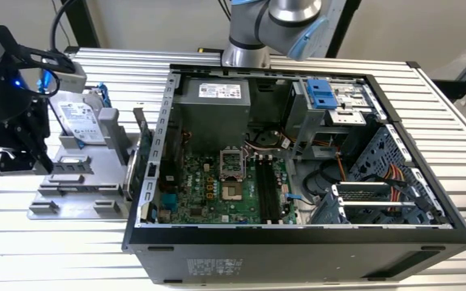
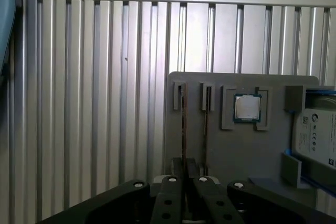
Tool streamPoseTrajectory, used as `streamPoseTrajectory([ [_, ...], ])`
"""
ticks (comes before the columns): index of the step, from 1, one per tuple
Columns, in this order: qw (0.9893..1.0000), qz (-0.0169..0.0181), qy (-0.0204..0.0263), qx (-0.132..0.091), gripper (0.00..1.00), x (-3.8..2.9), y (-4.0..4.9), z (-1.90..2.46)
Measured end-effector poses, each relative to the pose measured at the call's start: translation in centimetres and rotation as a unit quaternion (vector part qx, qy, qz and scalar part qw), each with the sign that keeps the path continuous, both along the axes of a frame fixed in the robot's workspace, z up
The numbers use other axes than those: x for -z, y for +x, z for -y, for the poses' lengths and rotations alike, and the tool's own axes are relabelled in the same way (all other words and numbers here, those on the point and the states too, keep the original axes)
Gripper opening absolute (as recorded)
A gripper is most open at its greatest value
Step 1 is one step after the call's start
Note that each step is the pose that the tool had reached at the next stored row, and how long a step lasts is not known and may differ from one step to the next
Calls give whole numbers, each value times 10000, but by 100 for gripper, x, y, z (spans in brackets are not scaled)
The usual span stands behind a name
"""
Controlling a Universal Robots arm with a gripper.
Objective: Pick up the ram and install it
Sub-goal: 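Pick up the ram and move it above insertion slot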
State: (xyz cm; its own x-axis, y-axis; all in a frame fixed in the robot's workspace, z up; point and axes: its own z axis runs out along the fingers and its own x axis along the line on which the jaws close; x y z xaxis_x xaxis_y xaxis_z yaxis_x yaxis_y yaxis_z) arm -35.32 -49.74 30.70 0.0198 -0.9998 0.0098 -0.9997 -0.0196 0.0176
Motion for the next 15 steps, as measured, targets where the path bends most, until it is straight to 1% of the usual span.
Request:
streamPoseTrajectory([
  [15, 10000, 0, 0, 4, 0, -72, -1, 0],
])
